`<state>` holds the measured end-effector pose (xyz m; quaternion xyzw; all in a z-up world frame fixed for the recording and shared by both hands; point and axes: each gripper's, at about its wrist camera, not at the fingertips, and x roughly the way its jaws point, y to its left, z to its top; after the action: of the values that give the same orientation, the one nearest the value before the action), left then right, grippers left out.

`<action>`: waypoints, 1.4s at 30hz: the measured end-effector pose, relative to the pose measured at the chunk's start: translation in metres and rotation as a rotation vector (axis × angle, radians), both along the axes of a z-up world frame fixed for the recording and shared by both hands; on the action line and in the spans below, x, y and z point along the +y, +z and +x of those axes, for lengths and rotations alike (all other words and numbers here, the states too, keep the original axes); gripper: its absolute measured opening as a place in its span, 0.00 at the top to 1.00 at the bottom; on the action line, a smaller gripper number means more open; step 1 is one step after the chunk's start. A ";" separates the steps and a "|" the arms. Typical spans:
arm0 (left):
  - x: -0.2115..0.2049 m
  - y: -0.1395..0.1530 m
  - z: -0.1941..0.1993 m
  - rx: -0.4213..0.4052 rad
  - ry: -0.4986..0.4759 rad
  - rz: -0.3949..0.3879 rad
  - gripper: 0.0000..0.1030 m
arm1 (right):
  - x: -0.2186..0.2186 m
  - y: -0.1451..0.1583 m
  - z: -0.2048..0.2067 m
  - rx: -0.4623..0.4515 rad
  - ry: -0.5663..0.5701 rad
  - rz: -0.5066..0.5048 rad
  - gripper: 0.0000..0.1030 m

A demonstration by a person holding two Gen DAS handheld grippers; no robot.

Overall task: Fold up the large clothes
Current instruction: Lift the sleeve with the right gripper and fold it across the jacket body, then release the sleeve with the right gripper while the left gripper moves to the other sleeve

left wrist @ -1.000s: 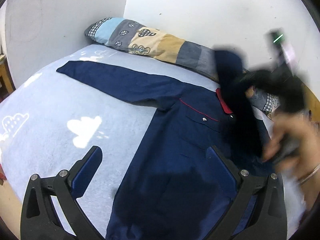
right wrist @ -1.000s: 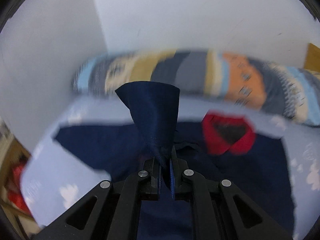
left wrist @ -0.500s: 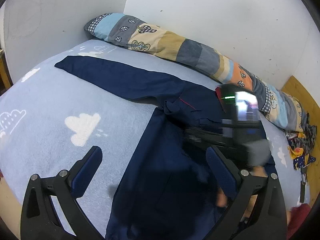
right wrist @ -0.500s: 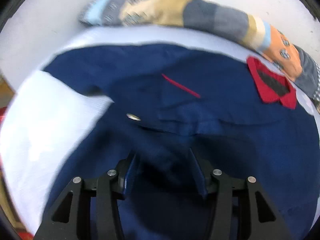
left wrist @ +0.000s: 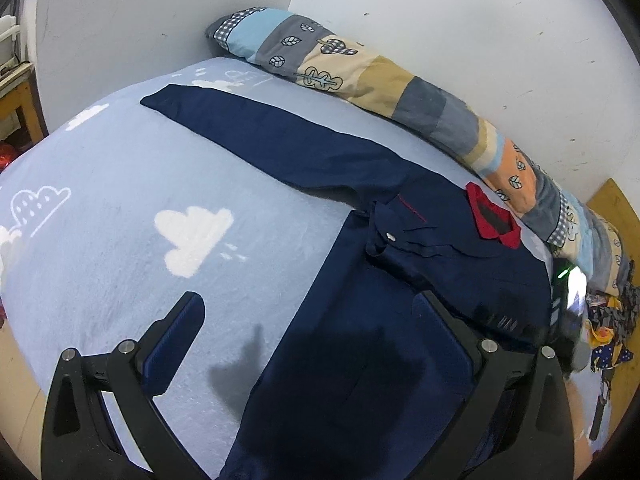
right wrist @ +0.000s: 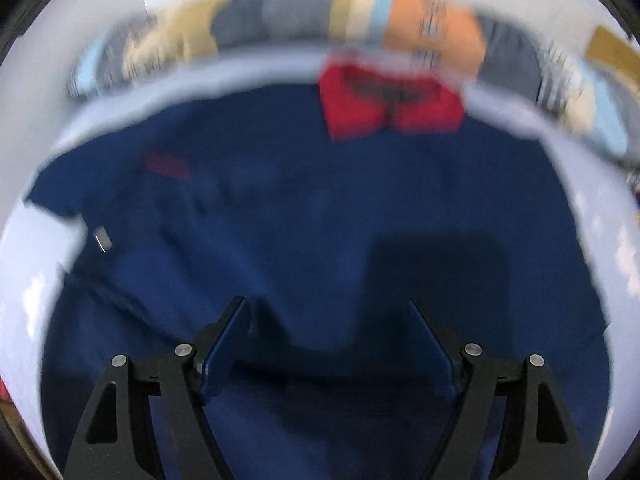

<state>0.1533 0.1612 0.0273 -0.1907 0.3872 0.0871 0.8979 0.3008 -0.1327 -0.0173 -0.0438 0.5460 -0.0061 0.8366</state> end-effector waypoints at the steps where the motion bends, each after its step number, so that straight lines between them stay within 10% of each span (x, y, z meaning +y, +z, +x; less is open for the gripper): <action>1: 0.000 -0.001 0.001 0.004 0.000 0.000 0.00 | 0.005 0.003 -0.006 -0.022 0.022 -0.024 0.21; 13: -0.005 -0.011 0.007 0.037 -0.012 0.009 0.00 | -0.051 0.106 -0.133 -0.262 0.038 0.339 0.19; 22: -0.006 -0.022 0.027 0.089 -0.022 -0.038 0.00 | -0.105 0.107 -0.119 -0.319 -0.065 0.287 0.19; 30: 0.098 -0.020 0.064 0.040 0.138 -0.284 0.00 | -0.111 0.103 -0.111 -0.291 -0.038 0.348 0.19; 42: 0.187 -0.062 0.085 -0.002 0.240 -0.354 0.02 | -0.094 0.122 -0.122 -0.368 0.011 0.290 0.19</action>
<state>0.2384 0.3479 -0.0343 -0.3903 0.3700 0.1237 0.8339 0.1785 -0.2268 0.1049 0.0758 0.3793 0.0690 0.9196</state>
